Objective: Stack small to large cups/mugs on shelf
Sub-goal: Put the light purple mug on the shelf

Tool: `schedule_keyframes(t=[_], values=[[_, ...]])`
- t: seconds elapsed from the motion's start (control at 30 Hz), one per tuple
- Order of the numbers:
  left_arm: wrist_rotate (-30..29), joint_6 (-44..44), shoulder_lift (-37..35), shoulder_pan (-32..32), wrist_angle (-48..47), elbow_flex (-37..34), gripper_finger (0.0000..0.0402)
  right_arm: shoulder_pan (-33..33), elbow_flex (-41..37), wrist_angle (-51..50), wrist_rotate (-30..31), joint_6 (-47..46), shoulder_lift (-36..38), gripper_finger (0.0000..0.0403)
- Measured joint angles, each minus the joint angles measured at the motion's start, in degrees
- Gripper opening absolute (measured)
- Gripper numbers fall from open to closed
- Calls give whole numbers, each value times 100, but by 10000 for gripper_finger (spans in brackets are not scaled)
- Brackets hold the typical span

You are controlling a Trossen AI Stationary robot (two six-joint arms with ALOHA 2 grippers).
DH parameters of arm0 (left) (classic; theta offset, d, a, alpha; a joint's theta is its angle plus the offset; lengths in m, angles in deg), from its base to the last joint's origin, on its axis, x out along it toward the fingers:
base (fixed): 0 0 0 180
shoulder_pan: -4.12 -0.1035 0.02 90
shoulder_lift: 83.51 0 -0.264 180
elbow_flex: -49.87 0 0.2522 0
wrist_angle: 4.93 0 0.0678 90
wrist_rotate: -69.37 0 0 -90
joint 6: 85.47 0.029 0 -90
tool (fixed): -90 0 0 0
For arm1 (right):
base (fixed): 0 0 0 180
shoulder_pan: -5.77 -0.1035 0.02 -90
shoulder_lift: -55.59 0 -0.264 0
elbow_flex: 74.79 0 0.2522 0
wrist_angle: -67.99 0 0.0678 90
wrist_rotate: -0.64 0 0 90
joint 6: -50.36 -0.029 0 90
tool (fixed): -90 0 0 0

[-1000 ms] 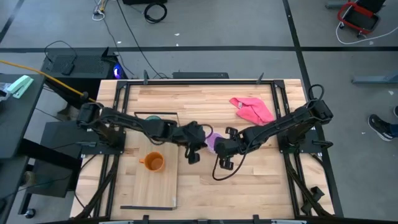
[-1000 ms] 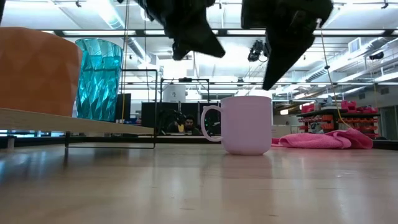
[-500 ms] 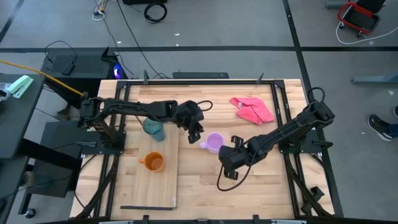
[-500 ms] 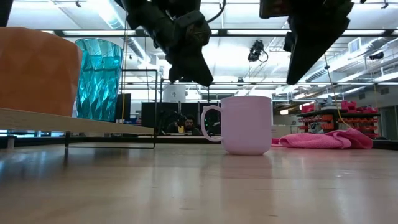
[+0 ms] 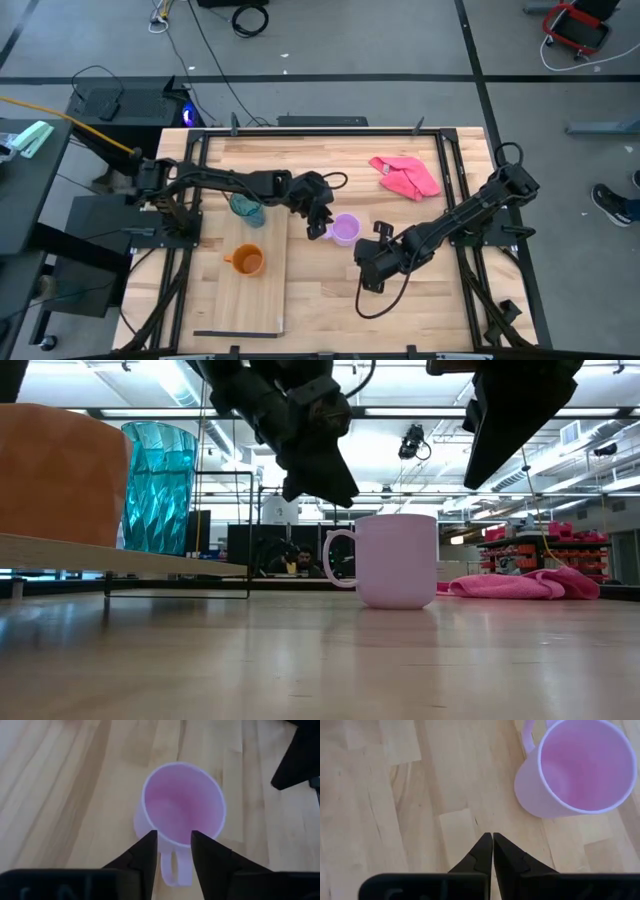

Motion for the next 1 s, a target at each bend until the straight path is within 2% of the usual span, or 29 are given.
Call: schedule_keyframes(t=[0.67, 1.0], values=[[-254, 12, 112, 28, 192, 3, 123, -2, 0, 6, 257, -8, 0, 23], [-256, 20, 406, 93, 329, 33, 130, -29, -26, -325, 416, -383, 0, 23]])
